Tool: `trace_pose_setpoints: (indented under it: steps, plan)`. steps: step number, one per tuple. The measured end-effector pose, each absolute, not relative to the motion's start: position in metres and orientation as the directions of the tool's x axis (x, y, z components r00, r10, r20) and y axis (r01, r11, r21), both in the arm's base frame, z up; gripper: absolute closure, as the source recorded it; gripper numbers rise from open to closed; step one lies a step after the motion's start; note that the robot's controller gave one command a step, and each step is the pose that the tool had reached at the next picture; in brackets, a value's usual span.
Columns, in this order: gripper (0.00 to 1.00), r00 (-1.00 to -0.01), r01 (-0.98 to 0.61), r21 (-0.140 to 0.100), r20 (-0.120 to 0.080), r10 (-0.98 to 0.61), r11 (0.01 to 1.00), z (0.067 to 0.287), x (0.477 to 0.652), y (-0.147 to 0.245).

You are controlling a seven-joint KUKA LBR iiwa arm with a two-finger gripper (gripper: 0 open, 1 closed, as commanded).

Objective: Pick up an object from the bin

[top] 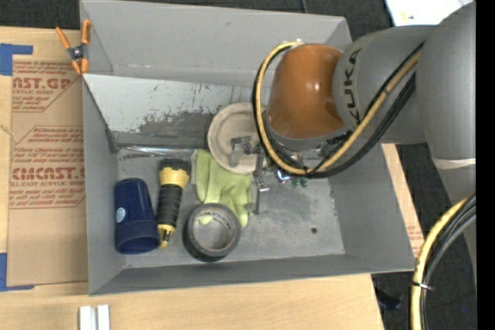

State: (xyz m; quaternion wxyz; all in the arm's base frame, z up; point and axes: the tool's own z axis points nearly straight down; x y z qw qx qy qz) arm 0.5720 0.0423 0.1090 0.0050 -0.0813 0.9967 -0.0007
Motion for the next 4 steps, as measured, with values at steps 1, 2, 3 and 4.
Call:
trace_pose_setpoints:
  steps: [1,2,3,4]
  plan:
    - [0.0,-0.94,-0.341,-0.004,-0.003,-0.341,0.94,0.072,0.577,0.097]
    - [1.0,-0.839,-0.543,-0.001,-0.008,-0.543,0.839,0.072,0.595,0.108]
    - [1.0,-0.84,-0.543,-0.001,-0.008,-0.543,0.84,0.072,0.595,0.108]
    - [1.0,-0.816,-0.579,0.001,-0.002,-0.579,0.816,0.143,0.59,0.114]
